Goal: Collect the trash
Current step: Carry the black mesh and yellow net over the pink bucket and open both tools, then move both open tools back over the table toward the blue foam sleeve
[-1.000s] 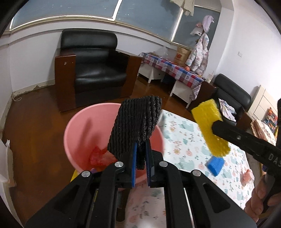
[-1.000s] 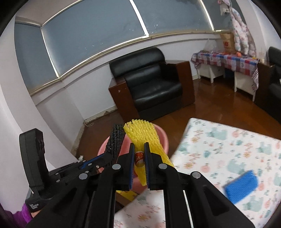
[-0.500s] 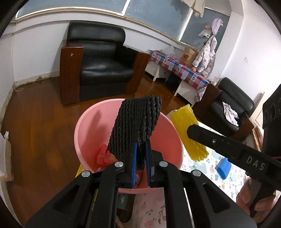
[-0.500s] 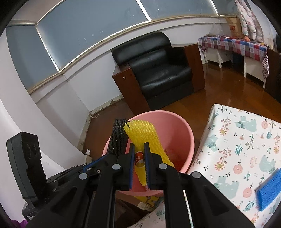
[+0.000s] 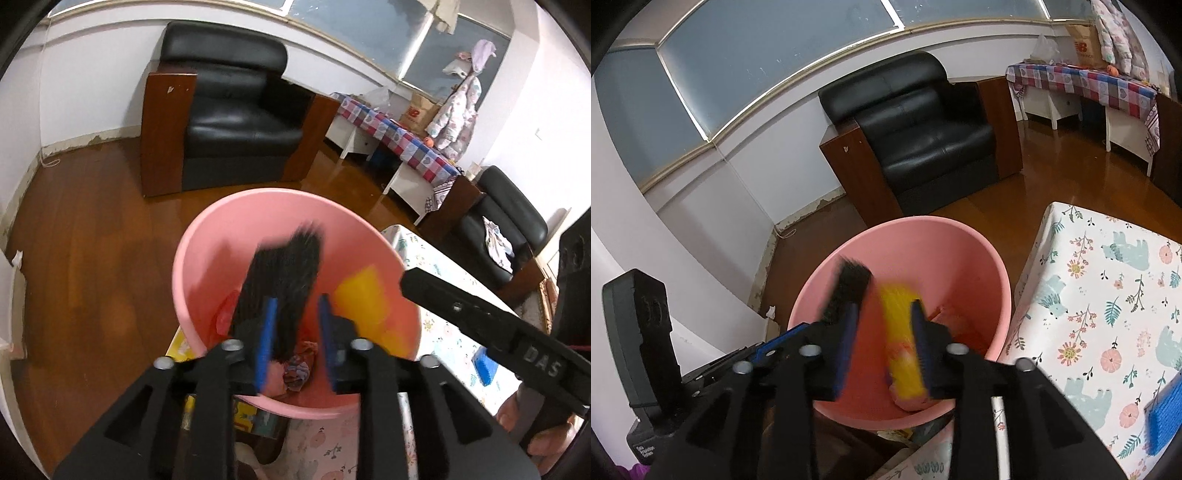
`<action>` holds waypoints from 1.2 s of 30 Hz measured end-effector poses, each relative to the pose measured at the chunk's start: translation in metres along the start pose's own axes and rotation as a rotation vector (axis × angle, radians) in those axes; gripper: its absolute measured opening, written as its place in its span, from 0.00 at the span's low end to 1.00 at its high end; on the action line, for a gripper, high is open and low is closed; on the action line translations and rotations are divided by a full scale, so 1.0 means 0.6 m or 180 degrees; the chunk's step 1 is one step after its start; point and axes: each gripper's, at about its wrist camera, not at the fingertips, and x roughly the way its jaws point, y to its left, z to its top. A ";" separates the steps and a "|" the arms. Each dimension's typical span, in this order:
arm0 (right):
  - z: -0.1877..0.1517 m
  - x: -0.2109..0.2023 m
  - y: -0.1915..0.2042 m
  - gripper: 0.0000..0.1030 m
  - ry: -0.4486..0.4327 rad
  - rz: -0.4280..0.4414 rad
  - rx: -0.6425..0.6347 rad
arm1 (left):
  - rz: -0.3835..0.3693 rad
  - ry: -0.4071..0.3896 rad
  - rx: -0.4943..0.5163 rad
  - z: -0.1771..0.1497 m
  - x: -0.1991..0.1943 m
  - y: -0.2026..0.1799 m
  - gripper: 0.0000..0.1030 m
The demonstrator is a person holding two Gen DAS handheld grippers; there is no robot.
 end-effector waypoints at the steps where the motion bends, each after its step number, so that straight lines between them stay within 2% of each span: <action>1: 0.000 -0.001 0.001 0.34 -0.0001 -0.0002 -0.0009 | 0.0003 -0.0004 -0.0011 0.000 0.000 0.003 0.32; 6: -0.003 -0.014 0.004 0.35 -0.0040 -0.0006 -0.0044 | -0.0016 0.0004 -0.0050 -0.001 -0.003 0.009 0.33; 9: -0.011 -0.029 0.002 0.42 -0.0068 -0.0025 -0.0038 | -0.0035 0.0005 -0.0011 -0.006 -0.007 0.003 0.33; 16: -0.039 -0.078 -0.006 0.43 -0.0093 -0.0115 -0.0035 | -0.0081 -0.0040 0.0074 -0.011 -0.023 -0.016 0.33; 25: -0.087 -0.172 -0.042 0.46 -0.0208 -0.0337 0.0050 | -0.0144 -0.0102 0.0140 -0.018 -0.050 -0.039 0.33; 32: -0.128 -0.247 -0.089 0.47 -0.0292 -0.0552 0.0268 | -0.0274 -0.0173 0.0380 -0.023 -0.075 -0.088 0.33; 36: -0.161 -0.291 -0.126 0.47 -0.0349 -0.0791 0.0364 | -0.0378 -0.0156 0.0575 -0.034 -0.078 -0.129 0.33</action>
